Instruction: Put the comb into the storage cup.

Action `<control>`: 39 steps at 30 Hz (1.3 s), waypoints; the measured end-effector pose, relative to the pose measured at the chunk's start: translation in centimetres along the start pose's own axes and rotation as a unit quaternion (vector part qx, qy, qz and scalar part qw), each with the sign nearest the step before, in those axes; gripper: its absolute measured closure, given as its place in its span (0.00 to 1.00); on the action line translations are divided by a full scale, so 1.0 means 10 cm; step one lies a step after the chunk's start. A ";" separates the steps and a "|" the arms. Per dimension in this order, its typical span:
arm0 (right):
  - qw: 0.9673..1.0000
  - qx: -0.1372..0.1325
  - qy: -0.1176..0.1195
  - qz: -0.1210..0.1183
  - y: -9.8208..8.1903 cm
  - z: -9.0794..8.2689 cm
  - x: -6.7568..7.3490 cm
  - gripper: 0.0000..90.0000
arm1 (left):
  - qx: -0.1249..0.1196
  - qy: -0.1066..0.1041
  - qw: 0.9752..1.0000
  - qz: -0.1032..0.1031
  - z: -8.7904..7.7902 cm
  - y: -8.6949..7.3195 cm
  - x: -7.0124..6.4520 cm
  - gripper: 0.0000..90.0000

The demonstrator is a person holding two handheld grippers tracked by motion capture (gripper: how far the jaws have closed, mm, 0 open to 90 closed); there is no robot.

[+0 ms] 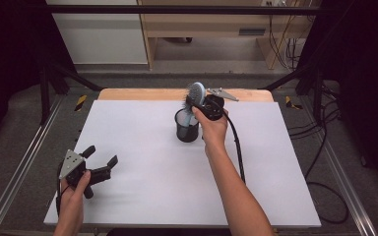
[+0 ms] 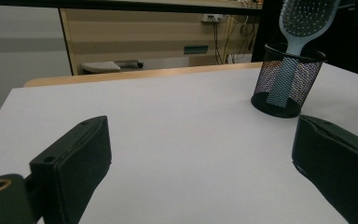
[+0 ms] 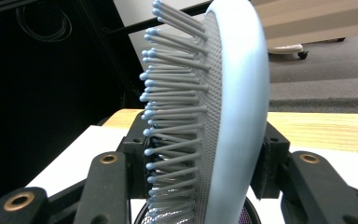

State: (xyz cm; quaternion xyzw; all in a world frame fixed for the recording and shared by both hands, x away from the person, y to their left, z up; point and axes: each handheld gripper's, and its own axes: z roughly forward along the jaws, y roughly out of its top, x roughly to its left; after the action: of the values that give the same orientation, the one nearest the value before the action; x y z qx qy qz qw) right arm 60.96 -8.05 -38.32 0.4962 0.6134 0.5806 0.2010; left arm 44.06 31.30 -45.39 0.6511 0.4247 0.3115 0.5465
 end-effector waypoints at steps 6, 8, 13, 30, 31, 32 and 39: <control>1.000 -0.002 -0.002 0.003 0.00 0.00 0.00 0.57 | 0.000 -0.001 1.000 0.001 0.00 0.00 -0.01 0.05; 1.000 -0.002 -0.001 0.004 0.00 0.01 0.00 0.57 | 0.001 -0.001 1.000 0.001 0.00 0.00 -0.01 0.05; 1.000 -0.002 -0.001 0.004 0.00 0.01 0.00 0.57 | 0.001 -0.001 1.000 0.001 0.00 0.00 -0.01 0.05; 1.000 0.001 -0.003 0.023 0.00 -0.01 -0.10 0.54 | 0.001 -0.003 1.000 0.000 0.01 0.00 -0.01 0.05; 1.000 0.002 -0.004 0.026 0.00 -0.01 -0.11 0.54 | 0.002 -0.004 1.000 0.000 0.01 0.00 -0.01 0.05; 1.000 0.003 -0.004 0.029 0.00 -0.02 -0.13 0.54 | 0.002 -0.004 1.000 0.001 0.01 0.00 -0.01 0.05; 0.999 0.004 -0.005 0.045 0.00 -0.04 -0.19 0.52 | 0.004 -0.006 1.000 0.000 0.01 0.00 -0.02 0.05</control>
State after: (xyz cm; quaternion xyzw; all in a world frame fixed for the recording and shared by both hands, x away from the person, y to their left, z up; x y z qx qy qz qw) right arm 61.47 -9.87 -38.91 0.5269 0.5917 0.5841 0.1759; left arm 44.08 31.09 -45.43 0.6552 0.4226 0.3062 0.5463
